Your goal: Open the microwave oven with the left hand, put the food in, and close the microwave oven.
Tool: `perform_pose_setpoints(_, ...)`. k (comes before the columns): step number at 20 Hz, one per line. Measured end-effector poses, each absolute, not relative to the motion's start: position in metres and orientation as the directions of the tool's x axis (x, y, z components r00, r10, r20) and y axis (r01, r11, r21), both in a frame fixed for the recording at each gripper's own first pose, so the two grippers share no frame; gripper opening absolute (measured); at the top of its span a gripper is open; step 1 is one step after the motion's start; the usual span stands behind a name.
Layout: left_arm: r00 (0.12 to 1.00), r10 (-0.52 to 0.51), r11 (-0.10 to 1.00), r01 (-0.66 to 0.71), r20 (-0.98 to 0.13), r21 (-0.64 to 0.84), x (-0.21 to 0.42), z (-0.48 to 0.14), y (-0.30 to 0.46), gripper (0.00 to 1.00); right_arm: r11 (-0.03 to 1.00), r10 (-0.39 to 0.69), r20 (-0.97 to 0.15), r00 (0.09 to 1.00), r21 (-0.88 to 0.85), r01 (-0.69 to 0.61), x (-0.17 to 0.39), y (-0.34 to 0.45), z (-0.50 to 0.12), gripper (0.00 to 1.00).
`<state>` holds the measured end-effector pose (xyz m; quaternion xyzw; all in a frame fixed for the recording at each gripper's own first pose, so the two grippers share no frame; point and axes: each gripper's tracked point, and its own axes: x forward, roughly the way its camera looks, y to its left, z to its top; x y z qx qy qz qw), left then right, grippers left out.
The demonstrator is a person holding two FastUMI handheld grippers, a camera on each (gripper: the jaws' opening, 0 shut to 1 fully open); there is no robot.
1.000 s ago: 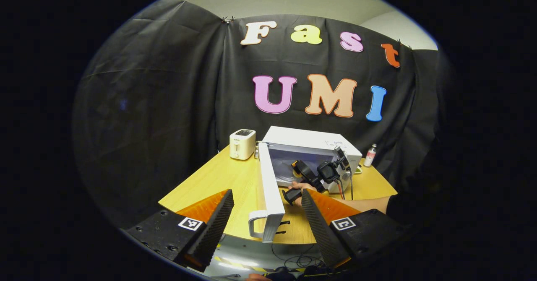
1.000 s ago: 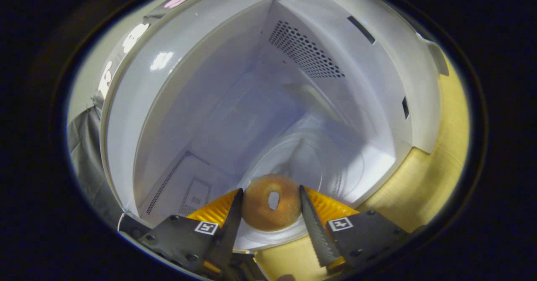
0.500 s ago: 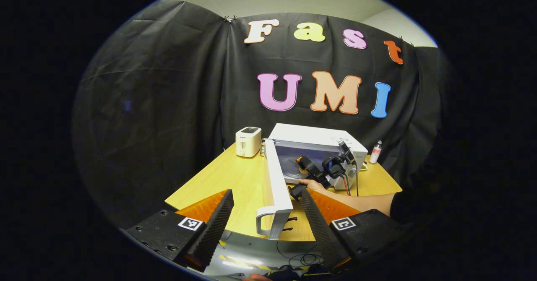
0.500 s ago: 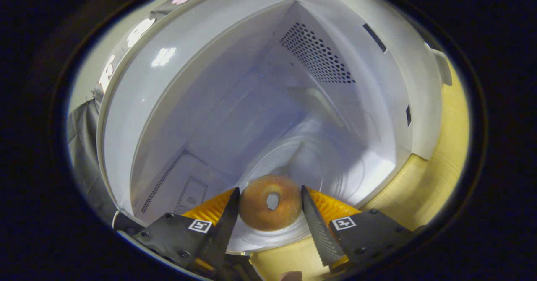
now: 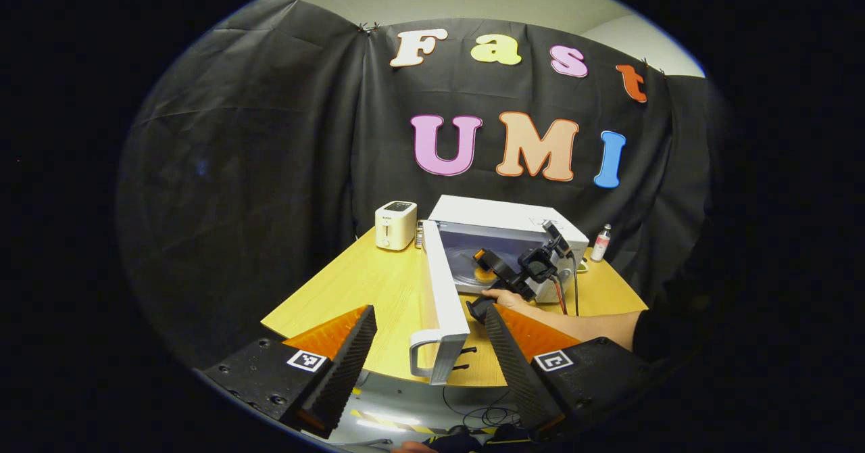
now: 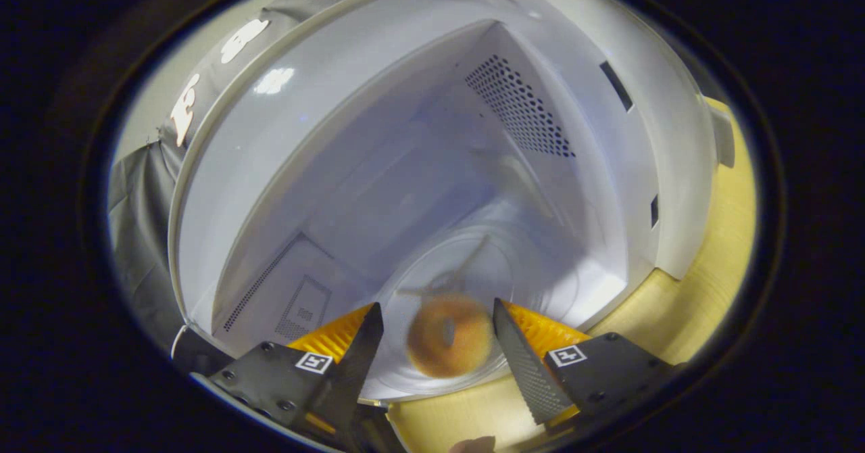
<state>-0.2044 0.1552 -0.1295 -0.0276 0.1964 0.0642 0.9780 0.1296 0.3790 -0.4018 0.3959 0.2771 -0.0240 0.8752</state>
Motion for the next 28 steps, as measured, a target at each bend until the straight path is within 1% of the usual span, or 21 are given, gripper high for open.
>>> perform_pose_setpoints(2,0.914,0.113,0.990,-0.135,-0.389,-0.030,-0.205,-0.130,0.157,0.96,0.681,0.179,-0.511,0.841,0.681,0.269,0.129,0.378,-0.401,0.89)
perform_pose_setpoints(3,0.914,0.111,0.991,-0.134,-0.391,-0.030,-0.205,-0.132,0.157,0.95,0.678,0.183,-0.511,0.840,0.684,0.269,0.129,0.379,-0.401,0.99)
perform_pose_setpoints(6,0.915,0.110,0.991,-0.131,-0.388,-0.027,-0.202,-0.134,0.159,0.96,0.682,0.187,-0.494,0.849,0.688,0.249,0.127,0.374,-0.393,0.99)
perform_pose_setpoints(7,0.914,0.116,0.991,-0.133,-0.389,-0.016,-0.203,-0.137,0.162,0.93,0.684,0.194,-0.487,0.852,0.689,0.238,0.124,0.372,-0.388,0.95)
perform_pose_setpoints(8,0.913,0.124,0.991,-0.135,-0.389,-0.003,-0.202,-0.138,0.168,0.96,0.693,0.203,-0.479,0.854,0.687,0.221,0.122,0.371,-0.384,0.90)
perform_pose_setpoints(9,0.912,0.129,0.991,-0.137,-0.390,0.010,-0.203,-0.140,0.173,0.96,0.709,0.209,-0.476,0.854,0.676,0.203,0.115,0.367,-0.380,0.90)
perform_pose_setpoints(10,0.911,0.137,0.990,-0.139,-0.390,0.022,-0.204,-0.141,0.178,0.93,0.721,0.225,-0.467,0.855,0.670,0.176,0.109,0.364,-0.374,0.90)
perform_pose_setpoints(11,0.909,0.145,0.989,-0.143,-0.390,0.034,-0.205,-0.142,0.184,0.96,0.734,0.241,-0.462,0.854,0.662,0.151,0.100,0.361,-0.369,0.91)
perform_pose_setpoints(13,0.905,0.163,0.987,-0.154,-0.392,0.056,-0.205,-0.147,0.196,0.96,0.752,0.280,-0.455,0.845,0.651,0.101,0.082,0.354,-0.358,0.90)
perform_pose_setpoints(15,0.904,0.175,0.985,-0.161,-0.391,0.068,-0.204,-0.153,0.207,0.96,0.776,0.319,-0.422,0.848,0.630,0.022,0.065,0.345,-0.337,0.90)
perform_pose_setpoints(17,0.905,0.166,0.986,-0.153,-0.393,0.063,-0.204,-0.159,0.211,0.96,0.818,0.346,-0.365,0.865,0.568,-0.087,0.051,0.331,-0.309,0.90)
perform_pose_setpoints(20,0.898,0.139,0.990,-0.127,-0.418,0.058,-0.203,-0.174,0.217,0.94,0.877,0.351,-0.281,0.893,0.434,-0.208,0.048,0.297,-0.270,0.90)
perform_pose_setpoints(21,0.895,0.138,0.990,-0.124,-0.425,0.061,-0.202,-0.183,0.225,0.88,0.887,0.344,-0.251,0.905,0.402,-0.225,0.051,0.282,-0.251,0.90)
perform_pose_setpoints(22,0.888,0.142,0.990,-0.128,-0.436,0.061,-0.199,-0.190,0.229,0.85,0.897,0.330,-0.219,0.918,0.377,-0.232,0.055,0.265,-0.234,0.90)
perform_pose_setpoints(23,0.880,0.177,0.984,-0.160,-0.440,0.075,-0.199,-0.195,0.240,0.64,0.904,0.313,-0.187,0.931,0.359,-0.232,0.057,0.249,-0.215,0.90)
perform_pose_setpoints(24,0.871,0.191,0.981,-0.177,-0.452,0.073,-0.197,-0.201,0.247,0.42,0.911,0.294,-0.162,0.942,0.344,-0.225,0.061,0.233,-0.196,0.90)
perform_pose_setpoints(25,0.860,0.225,0.974,-0.209,-0.458,0.085,-0.199,-0.208,0.258,0.21,0.920,0.274,-0.148,0.950,0.327,-0.215,0.060,0.215,-0.188,0.99)
perform_pose_setpoints(26,0.850,0.253,0.967,-0.236,-0.462,0.096,-0.198,-0.214,0.268,0.00,0.930,0.262,-0.141,0.955,0.300,-0.211,0.061,0.202,-0.176,0.99)
perform_pose_setpoints(27,0.850,0.247,0.969,-0.229,-0.465,0.096,-0.195,-0.222,0.270,0.03,0.940,0.253,-0.128,0.959,0.266,-0.213,0.059,0.190,-0.163,0.99)
perform_pose_setpoints(28,0.859,0.232,0.973,-0.210,-0.457,0.099,-0.190,-0.227,0.267,0.00,0.951,0.241,-0.109,0.964,0.227,-0.212,0.058,0.177,-0.147,0.99)
